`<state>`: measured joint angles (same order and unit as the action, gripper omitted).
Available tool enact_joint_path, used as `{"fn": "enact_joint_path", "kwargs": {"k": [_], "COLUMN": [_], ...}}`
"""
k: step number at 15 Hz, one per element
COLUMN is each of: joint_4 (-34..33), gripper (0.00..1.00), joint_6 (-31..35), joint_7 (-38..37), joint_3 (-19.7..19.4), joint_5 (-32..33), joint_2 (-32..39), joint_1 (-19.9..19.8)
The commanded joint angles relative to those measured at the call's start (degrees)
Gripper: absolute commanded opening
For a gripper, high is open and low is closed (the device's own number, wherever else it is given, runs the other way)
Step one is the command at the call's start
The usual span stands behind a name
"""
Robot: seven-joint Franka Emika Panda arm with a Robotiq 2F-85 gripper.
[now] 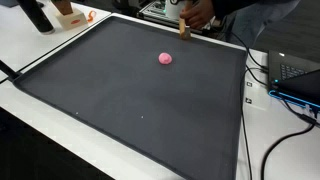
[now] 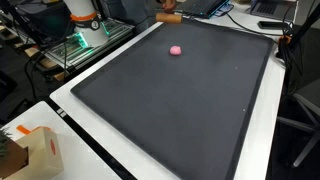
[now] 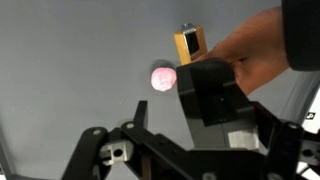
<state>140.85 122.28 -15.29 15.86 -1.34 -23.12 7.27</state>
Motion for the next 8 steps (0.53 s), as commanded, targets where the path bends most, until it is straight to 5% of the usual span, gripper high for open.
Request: {"fn": "enact_joint_path", "kwargs": {"k": [1, 8], "joint_4": [-0.1, 0.0], "gripper": [1.00, 1.00], "joint_6": [-0.1, 0.3], "joint_7": [-0.3, 0.2], "joint_3": [-0.7, -0.9], "joint_5": [0.4, 0.1], "joint_2": [0.1, 0.0], "joint_1": [0.8, 1.0]}}
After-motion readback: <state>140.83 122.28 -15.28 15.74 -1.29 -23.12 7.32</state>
